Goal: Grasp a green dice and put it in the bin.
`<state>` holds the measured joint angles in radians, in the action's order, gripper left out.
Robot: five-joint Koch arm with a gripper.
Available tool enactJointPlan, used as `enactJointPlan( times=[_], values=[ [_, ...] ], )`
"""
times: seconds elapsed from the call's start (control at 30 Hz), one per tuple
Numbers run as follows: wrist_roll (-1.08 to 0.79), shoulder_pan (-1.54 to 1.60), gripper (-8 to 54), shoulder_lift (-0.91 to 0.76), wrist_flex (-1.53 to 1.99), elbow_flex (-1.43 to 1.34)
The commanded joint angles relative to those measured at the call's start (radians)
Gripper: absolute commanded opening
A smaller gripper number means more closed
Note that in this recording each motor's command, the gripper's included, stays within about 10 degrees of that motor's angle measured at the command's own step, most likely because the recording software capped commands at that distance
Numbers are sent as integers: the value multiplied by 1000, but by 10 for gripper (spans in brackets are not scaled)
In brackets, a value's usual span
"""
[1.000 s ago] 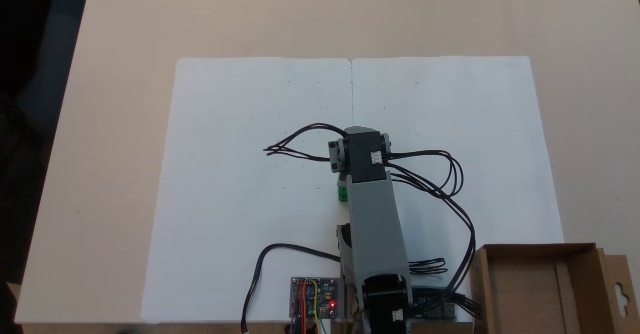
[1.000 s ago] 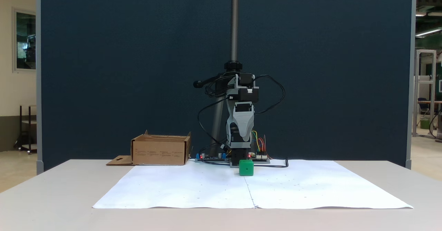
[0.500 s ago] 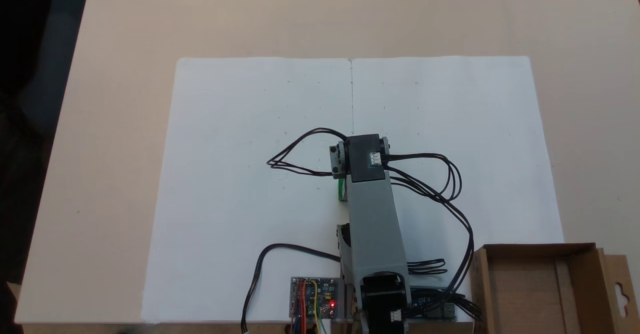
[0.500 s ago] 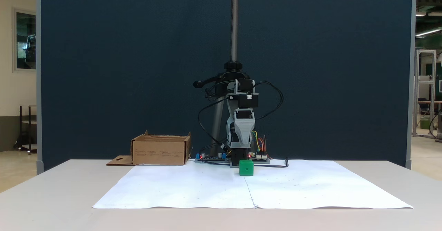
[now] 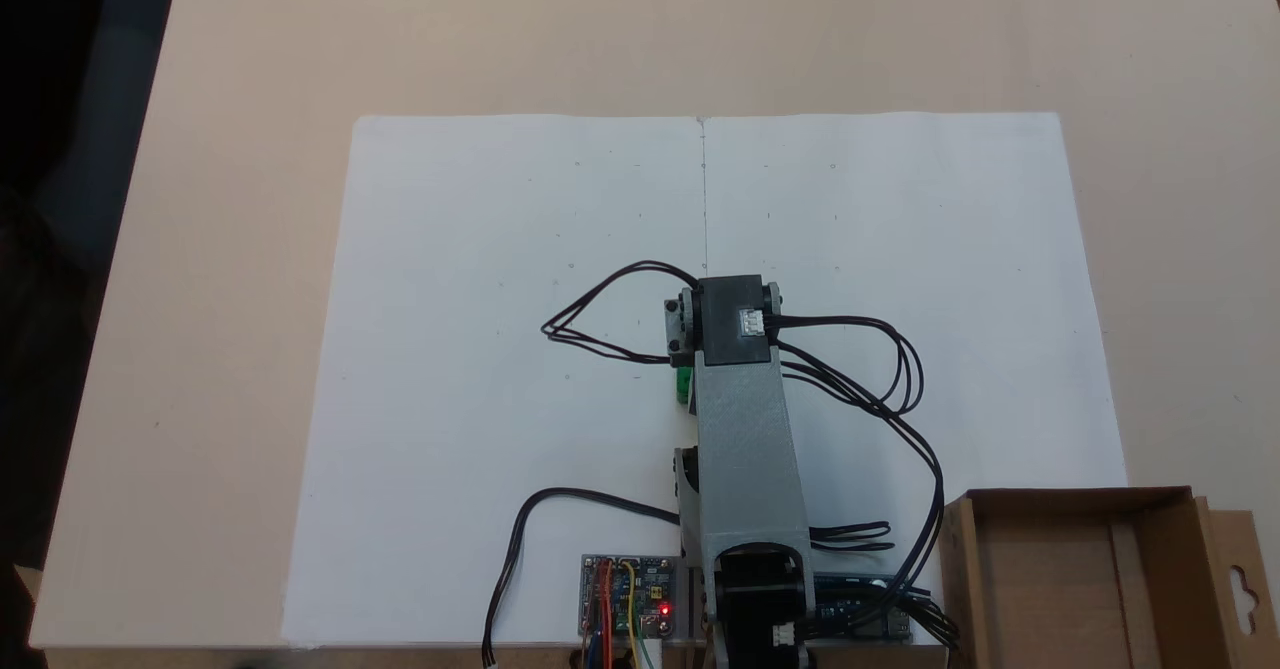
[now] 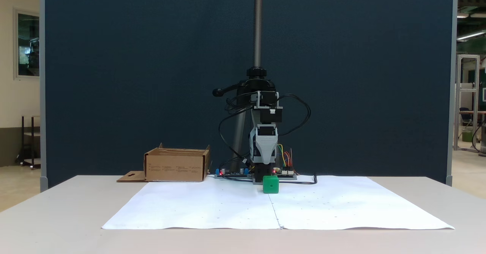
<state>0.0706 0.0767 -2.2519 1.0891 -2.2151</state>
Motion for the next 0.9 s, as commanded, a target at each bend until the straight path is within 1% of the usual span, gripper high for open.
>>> enactJointPlan(
  times=[0.0,0.33,0.4,0.87],
  values=[
    [-35,2,456,-117,21,8],
    [-12,6,443,-115,-184,-110],
    [17,8,440,-114,-184,-110],
    [21,28,439,-107,-207,-118]
  ],
)
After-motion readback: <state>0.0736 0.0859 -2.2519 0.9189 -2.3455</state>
